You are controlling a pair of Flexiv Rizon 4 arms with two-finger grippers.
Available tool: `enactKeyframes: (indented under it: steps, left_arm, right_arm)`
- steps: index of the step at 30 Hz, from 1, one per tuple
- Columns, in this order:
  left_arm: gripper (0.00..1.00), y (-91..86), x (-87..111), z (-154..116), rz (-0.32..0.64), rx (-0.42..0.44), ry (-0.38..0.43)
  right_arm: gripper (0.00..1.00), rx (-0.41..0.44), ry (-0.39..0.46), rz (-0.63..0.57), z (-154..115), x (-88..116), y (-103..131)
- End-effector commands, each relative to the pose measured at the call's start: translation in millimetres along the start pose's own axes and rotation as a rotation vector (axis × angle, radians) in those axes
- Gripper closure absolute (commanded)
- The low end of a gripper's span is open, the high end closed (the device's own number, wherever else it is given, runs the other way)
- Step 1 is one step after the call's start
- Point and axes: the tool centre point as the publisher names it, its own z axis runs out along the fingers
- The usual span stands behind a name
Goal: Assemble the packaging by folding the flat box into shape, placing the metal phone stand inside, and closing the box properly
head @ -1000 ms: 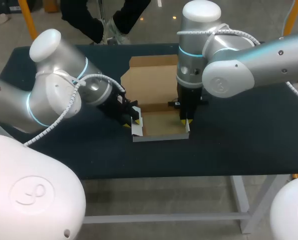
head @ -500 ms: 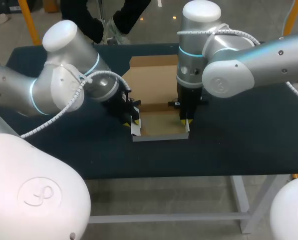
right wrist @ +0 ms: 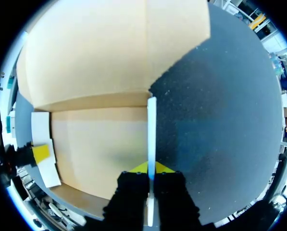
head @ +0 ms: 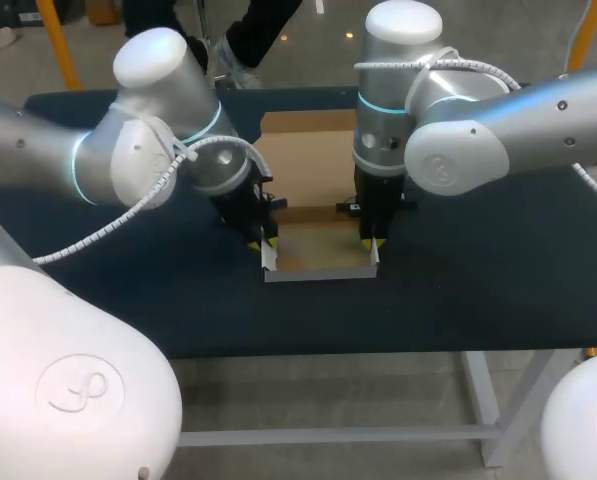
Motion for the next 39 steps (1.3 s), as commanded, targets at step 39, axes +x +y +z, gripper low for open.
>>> enactKeyframes:
  steps: [39]
  left_arm:
    - [1.00,1.2,-0.7,10.5,-0.043,0.071,-0.427]
  right_arm:
    - [0.65,0.002,0.037,-0.072,-7.8,4.0,-5.8]
